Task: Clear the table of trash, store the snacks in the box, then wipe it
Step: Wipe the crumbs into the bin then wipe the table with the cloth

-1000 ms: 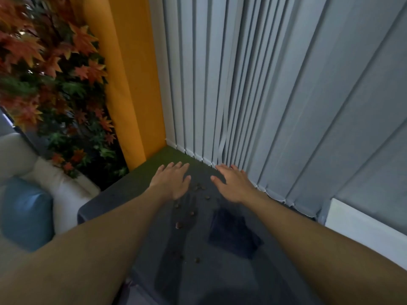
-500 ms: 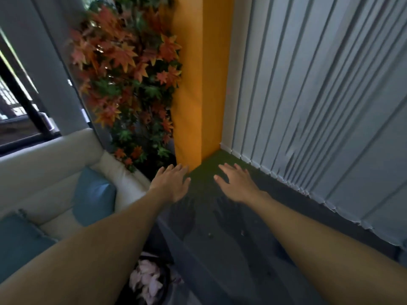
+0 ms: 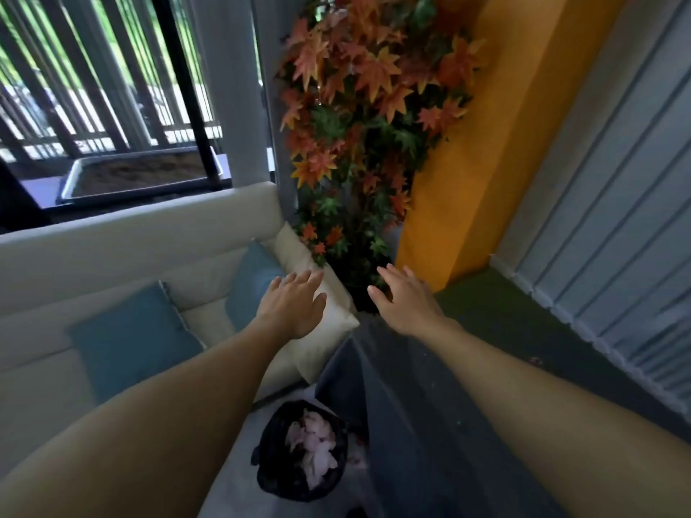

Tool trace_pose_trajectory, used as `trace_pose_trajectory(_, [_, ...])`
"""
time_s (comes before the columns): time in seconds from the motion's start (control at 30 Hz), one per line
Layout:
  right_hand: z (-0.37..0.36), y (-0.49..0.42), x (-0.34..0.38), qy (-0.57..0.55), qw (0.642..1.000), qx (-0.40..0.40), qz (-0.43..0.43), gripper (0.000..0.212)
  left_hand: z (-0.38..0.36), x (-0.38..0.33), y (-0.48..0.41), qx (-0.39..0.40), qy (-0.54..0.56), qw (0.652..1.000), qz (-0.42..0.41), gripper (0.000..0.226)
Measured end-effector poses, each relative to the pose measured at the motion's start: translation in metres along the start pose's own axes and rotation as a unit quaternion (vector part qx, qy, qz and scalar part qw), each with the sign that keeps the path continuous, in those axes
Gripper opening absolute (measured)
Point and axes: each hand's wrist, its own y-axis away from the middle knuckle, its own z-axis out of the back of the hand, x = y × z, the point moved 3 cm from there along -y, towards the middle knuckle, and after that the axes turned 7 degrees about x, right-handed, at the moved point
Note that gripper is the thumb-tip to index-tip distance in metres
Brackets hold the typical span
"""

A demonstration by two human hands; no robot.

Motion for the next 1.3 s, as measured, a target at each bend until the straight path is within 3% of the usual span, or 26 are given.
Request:
trace_pose_trajectory(0.47, [-0.042,-0.139,0.062,0.029,0.992,0.048,0.114,0.062,-0.012,0.104,-0.039,0.003,0.028,0.987,0.157,0.059])
trace_pose_trajectory(0.9, [-0.096,-0.179,0.069,-0.001,0.991,0.057,0.119,0.065,-0.062,0.143,-0.059,0.019,0.048,0.982,0.183,0.060])
trace_pose_trajectory(0.97, [-0.117,-0.177,0.065,-0.021,0.992,0.060,0.108,0.071,-0.080,0.146,-0.058,0.038,0.056,0.982,0.179,0.061])
trace_pose_trajectory(1.1, [-0.167,-0.166,0.048,-0.021,0.991,0.095,0.088,0.058,-0.136,0.152,-0.048,0.098,0.082,0.974,0.186,0.061])
trace_pose_trajectory(1.3, [-0.226,-0.142,0.023,-0.032,0.989,0.135,0.052,0.059,-0.196,0.158,-0.021,0.173,0.102,0.965,0.171,0.060])
